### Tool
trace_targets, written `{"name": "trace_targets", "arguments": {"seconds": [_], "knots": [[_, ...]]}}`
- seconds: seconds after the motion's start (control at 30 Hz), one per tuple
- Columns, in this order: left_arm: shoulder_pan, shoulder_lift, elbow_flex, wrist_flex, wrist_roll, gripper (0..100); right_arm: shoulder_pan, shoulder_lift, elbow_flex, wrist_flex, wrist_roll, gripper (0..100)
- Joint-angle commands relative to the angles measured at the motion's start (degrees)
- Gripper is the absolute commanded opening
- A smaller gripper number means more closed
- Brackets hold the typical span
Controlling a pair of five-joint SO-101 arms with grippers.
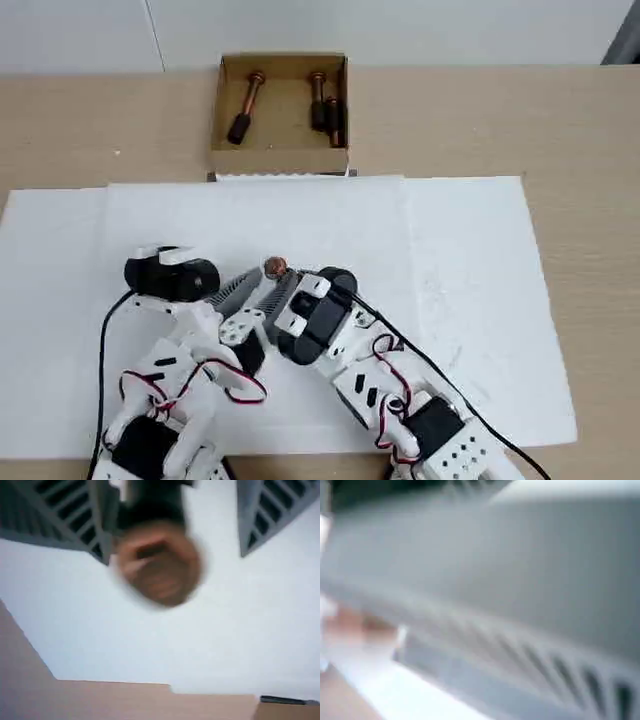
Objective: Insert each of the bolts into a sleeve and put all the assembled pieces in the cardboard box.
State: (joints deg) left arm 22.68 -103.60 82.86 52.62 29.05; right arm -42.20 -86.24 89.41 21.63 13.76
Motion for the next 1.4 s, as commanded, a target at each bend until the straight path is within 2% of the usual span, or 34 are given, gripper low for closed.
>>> {"name": "trace_targets", "arguments": {"seconds": [0.0, 0.27, 0.4, 0.47, 0.57, 0.77, 1.0, 1.23, 1.37], "knots": [[-0.35, -0.53, -4.26, -0.18, -0.26, 16, 0.66, -0.57, -3.87, -1.45, 0.26, 0.2], [-0.70, -0.53, -8.04, -0.18, -1.67, 15, 0.75, -0.57, -3.87, -1.27, 0.26, 0.2], [-6.15, -0.53, -8.22, -0.53, -3.60, 0, 4.88, -0.04, -4.31, -1.10, -3.96, 0.2], [-9.32, -0.53, -6.99, -0.26, -6.15, 2, 9.01, 0.04, -4.48, -1.10, -8.35, 0.2], [-13.19, -0.53, -3.38, -0.53, -12.13, 0, 13.67, 0.13, -4.57, -0.31, -11.16, 0.2], [-16.70, -0.53, 5.76, -0.53, -16.88, 1, 15.25, 3.30, -13.10, 8.40, -14.42, 0.2], [-17.05, -0.53, 9.80, -0.53, -18.55, 1, 20.09, 28.35, -33.85, 10.33, -16.26, 0.2], [-17.41, -0.53, 13.14, -0.62, -18.64, 1, 22.90, 57.71, -60.75, 10.15, -16.00, 0.3], [-17.14, -0.53, 13.14, -0.62, -18.73, 1, 23.78, 73.27, -75.16, 7.34, -10.81, 0.3]]}}
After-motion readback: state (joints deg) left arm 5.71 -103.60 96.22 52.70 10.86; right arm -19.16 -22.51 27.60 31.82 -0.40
